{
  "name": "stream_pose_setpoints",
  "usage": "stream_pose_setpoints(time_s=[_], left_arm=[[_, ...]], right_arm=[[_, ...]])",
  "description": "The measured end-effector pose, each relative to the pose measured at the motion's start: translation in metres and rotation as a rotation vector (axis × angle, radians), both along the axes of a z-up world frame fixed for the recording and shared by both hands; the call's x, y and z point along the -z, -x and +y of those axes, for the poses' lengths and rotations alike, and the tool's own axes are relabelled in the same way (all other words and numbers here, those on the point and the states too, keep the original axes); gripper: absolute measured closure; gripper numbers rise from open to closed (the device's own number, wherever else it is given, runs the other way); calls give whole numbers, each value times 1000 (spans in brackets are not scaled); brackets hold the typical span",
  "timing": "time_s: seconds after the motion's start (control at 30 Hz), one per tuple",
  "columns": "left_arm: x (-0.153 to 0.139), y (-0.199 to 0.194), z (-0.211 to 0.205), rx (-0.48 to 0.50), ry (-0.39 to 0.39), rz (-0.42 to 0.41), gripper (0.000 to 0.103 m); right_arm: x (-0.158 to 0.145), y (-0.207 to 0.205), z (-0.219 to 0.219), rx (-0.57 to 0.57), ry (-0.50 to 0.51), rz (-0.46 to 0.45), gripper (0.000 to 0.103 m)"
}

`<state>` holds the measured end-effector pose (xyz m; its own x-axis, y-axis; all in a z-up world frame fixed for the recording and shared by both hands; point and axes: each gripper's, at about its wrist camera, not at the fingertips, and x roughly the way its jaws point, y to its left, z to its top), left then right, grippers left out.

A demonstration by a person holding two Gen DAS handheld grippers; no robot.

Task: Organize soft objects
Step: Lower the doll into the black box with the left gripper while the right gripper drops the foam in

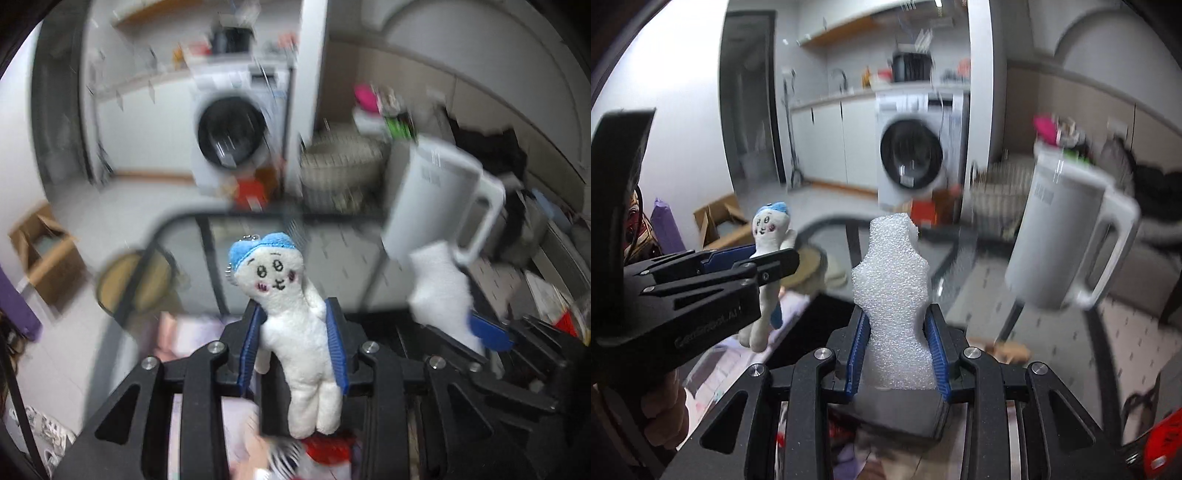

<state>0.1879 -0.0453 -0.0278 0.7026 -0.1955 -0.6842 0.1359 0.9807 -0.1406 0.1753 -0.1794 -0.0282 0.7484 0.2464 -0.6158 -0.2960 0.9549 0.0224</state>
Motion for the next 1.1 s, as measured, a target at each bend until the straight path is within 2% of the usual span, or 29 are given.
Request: stream_pose_setpoints(time_s=[0.03, 0.13, 0.2, 0.37, 0.6, 0.77, 1.1], left_arm=[[11, -8, -1, 11, 25, 65, 71], [36, -19, -8, -3, -17, 158, 71], [45, -21, -16, 8, -40, 179, 71], [62, -21, -22, 33, -73, 241, 71], [64, -15, -25, 26, -126, 265, 69], [59, -13, -18, 27, -101, 271, 58], [50, -5, -3, 36, -2, 302, 55]], right_arm=[[7, -6, -1, 1, -8, 42, 72], [31, -22, -2, -19, -9, 175, 72], [47, -27, -2, -19, -8, 229, 72], [63, -34, -3, -31, 2, 292, 72], [64, -33, -2, -32, 8, 328, 71], [63, -35, -4, -22, -18, 353, 69], [53, -28, -7, -21, -61, 345, 55]])
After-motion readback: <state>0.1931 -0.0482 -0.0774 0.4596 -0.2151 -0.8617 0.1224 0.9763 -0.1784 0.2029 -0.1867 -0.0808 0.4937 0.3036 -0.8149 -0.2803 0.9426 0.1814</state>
